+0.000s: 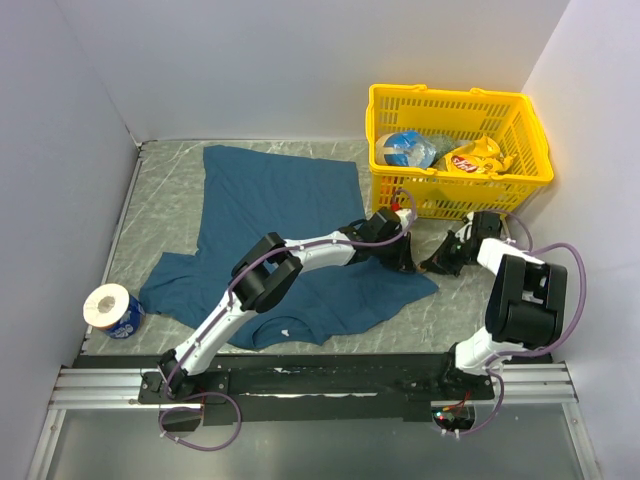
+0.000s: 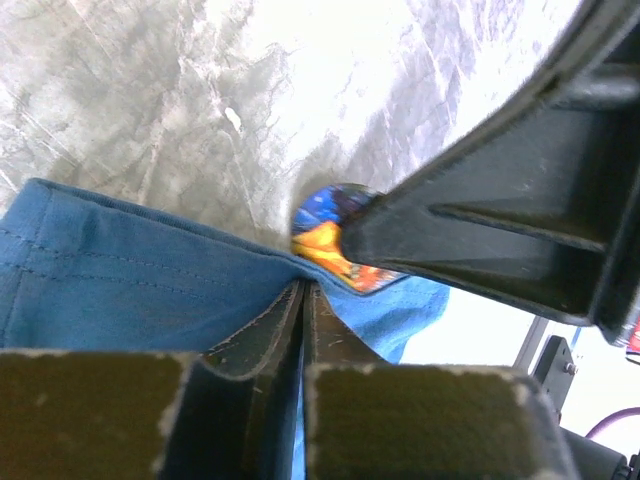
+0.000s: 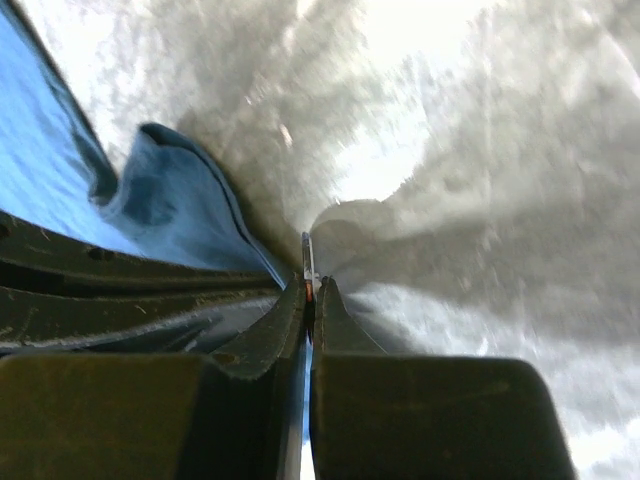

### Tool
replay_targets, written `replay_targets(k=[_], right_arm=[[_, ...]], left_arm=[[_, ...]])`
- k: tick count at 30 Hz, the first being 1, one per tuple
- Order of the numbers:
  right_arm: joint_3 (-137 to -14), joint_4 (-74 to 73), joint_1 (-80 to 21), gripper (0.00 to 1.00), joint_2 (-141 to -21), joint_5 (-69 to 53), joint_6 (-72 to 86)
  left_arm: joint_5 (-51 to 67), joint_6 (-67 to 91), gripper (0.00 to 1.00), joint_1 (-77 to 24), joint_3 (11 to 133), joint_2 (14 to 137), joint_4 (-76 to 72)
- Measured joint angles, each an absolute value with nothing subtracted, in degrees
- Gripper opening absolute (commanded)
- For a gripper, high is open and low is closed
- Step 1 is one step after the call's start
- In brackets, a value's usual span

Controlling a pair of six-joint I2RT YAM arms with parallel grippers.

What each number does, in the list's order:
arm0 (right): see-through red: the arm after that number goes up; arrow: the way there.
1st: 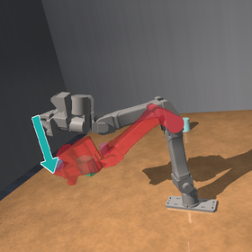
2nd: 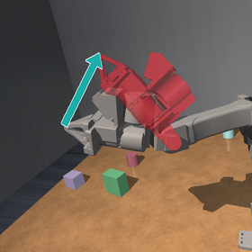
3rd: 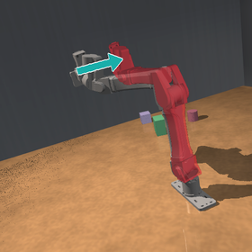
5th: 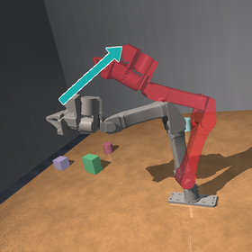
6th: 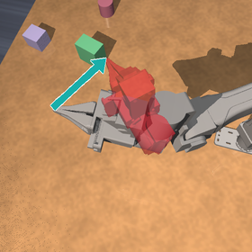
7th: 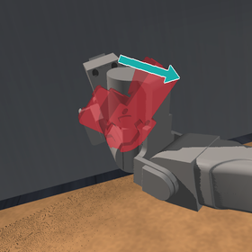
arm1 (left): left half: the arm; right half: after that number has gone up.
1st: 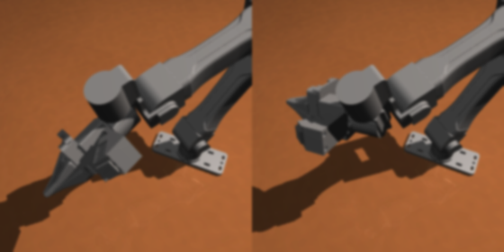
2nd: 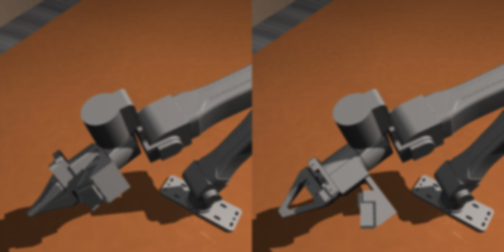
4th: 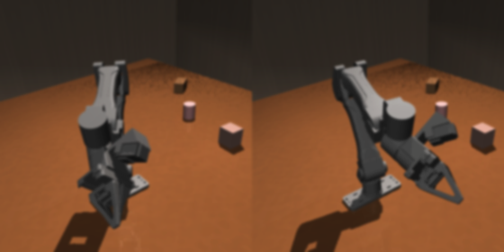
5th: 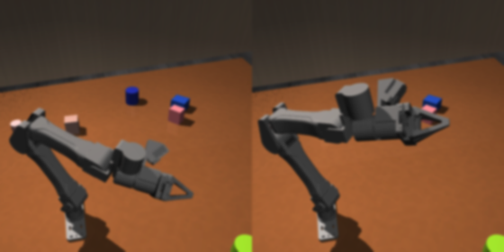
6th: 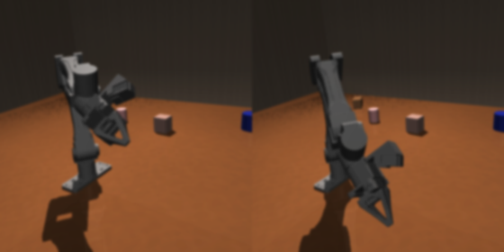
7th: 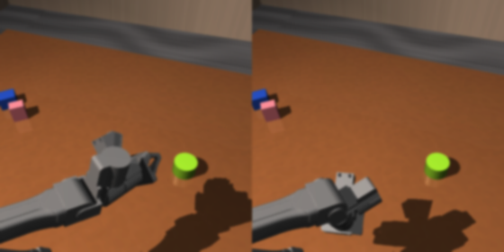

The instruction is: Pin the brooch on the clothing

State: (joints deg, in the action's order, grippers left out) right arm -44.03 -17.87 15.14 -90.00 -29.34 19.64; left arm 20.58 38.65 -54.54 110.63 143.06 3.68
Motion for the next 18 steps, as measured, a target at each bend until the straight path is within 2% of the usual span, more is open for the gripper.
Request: replay_targets(k=[2,6,9,15,18], right_arm=[[-44.0,-20.0,15.1,0.0,-88.1,-27.4,19.6],[-45.3,-24.7,15.0,0.0,-81.5,-23.5,19.6],[-48.2,-27.4,14.9,0.0,-75.6,-21.9,19.1],[-54.5,-29.2,12.5,0.0,-66.8,-23.2,17.0],[-55.2,-29.6,6.7,0.0,-63.6,-23.1,16.3]], left_arm=[[20.6,38.7,0.23,-54.5,110.1,142.8,3.1],[20.4,37.7,0.47,-54.6,108.3,140.8,3.0],[20.0,36.4,0.58,-54.6,105.4,137.6,4.4],[19.5,35.1,0.76,-53.7,91.4,122.9,4.5],[19.0,35.2,0.8,-52.3,83.1,112.2,3.3]])
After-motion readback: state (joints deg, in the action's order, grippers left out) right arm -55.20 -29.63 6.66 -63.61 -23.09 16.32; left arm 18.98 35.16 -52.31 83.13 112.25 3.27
